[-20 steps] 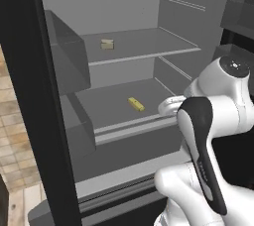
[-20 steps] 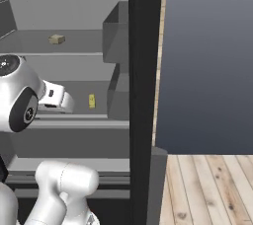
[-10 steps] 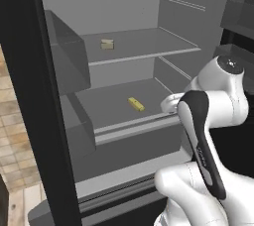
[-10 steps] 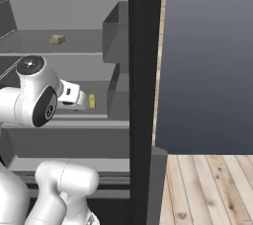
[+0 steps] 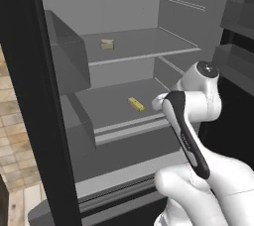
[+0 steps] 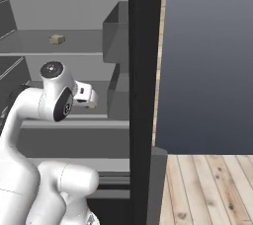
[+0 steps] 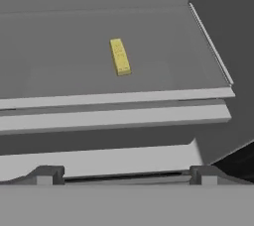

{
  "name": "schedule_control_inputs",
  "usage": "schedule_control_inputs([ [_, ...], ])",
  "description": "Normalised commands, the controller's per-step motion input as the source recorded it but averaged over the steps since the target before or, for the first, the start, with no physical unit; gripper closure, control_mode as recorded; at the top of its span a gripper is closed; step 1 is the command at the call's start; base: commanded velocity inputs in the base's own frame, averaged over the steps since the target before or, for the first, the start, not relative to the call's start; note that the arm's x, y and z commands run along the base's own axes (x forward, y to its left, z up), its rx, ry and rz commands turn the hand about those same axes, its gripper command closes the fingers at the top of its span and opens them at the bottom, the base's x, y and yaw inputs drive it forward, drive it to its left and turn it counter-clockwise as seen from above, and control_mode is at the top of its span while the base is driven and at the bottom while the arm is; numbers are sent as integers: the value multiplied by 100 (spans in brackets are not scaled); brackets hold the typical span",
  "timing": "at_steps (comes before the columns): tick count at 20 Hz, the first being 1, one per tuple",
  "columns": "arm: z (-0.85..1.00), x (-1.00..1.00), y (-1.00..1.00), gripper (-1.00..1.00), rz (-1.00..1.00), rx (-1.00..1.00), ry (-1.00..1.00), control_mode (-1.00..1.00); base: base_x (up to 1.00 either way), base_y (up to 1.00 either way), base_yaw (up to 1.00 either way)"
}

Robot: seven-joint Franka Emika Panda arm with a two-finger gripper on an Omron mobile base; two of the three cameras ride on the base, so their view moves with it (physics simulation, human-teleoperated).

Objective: Pick the egg and butter from the fridge and place them by the bowl for mixing.

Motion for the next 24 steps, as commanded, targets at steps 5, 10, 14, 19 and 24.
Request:
schedule_control_inputs([
  [5, -32, 98, 0, -100, 0, -1, 0, -100, 0, 0, 0],
  [10, -31, 82, 7, -100, 0, 0, 2, -100, 0, 0, 0],
  [14, -34, 71, 18, -100, 1, 0, 3, -100, 0, 0, 0],
  [19, -23, 41, 24, -100, 6, 0, 8, -100, 0, 0, 0],
  [24, -6, 20, 13, -100, 7, 0, 13, -100, 0, 0, 0],
])
